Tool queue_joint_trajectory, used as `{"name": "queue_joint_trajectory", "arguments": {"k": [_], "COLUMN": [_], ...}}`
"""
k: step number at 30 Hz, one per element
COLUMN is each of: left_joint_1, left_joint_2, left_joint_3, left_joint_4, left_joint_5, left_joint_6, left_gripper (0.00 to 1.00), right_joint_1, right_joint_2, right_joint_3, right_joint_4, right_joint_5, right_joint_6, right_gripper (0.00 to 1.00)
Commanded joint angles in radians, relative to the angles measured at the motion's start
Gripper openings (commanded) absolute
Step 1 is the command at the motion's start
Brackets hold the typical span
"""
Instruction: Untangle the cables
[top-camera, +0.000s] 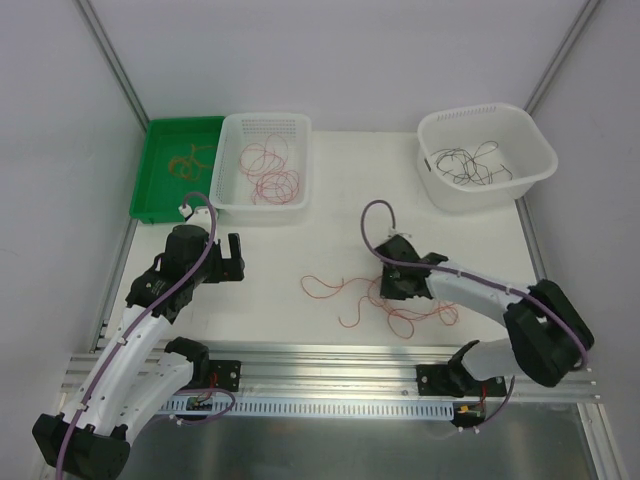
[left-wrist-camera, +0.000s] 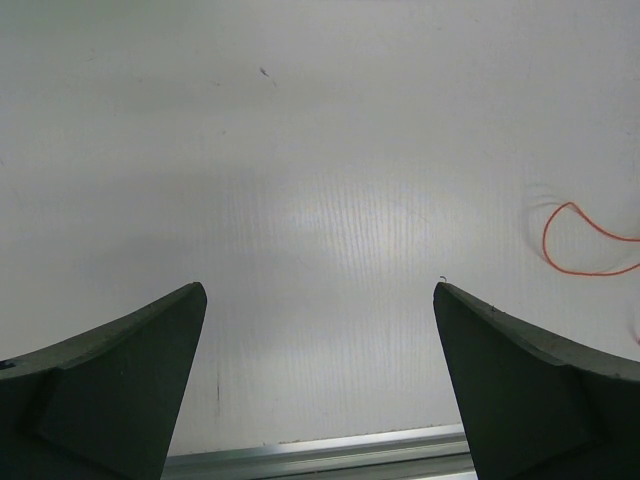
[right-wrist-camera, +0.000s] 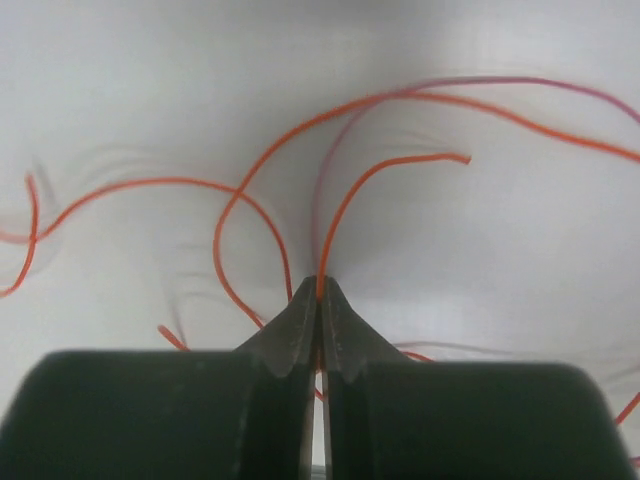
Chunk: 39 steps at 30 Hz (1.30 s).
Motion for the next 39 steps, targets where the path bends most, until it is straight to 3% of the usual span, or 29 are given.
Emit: {"name": "queue_joint_trajectory", "arguments": {"k": [1,6,8,11,17,22,27,31,39], "left_joint_1": [0.011,0.011,0.011,0.011,0.011,0.010,-0.025,-0.232,-0.349], "left_joint_2": [-0.003,-0.009,-0.009,-0.013,-0.006,0.050,0.156,0.224,0.409], "left_joint_3": [0.003,0.003,0.003,0.000,-0.005,-0.003,-0.014,-0.016,-0.026], "left_joint_4": [0.029,0.030,0.030,0.032,0.041,0.055,0.094,0.140,0.257], "left_joint_5": [0.020,0.021,0.023,0.026,0.089,0.236,0.428,0.295,0.167], "left_joint_6": [0.015,0.015,0.016,0.018,0.019,-0.014,-0.140,-0.229,-0.320], "left_gripper": [0.99,0.99,0.99,0.99,0.99,0.99,0.99,0.99,0.98], "right_joint_1": [0.196,0.443,0.486,0.525,0.525,0.517,0.473,0.444,0.422], "right_joint_2": [0.114,0.352,0.398,0.423,0.305,0.198,0.144,0.130,0.159], "right_joint_3": [0.181,0.450,0.547,0.601,0.616,0.596,0.524,0.481,0.406], "right_joint_4": [0.062,0.012,-0.007,-0.048,-0.142,-0.249,-0.246,-0.237,-0.162], "right_joint_5": [-0.018,-0.064,-0.098,-0.083,-0.004,0.131,0.125,0.105,0.065], "right_joint_6": [0.018,-0.100,-0.131,-0.140,-0.192,-0.208,-0.202,-0.192,-0.182], "right_gripper": [0.01,0.01,0.01,0.08,0.50,0.51,0.49,0.48,0.45]}}
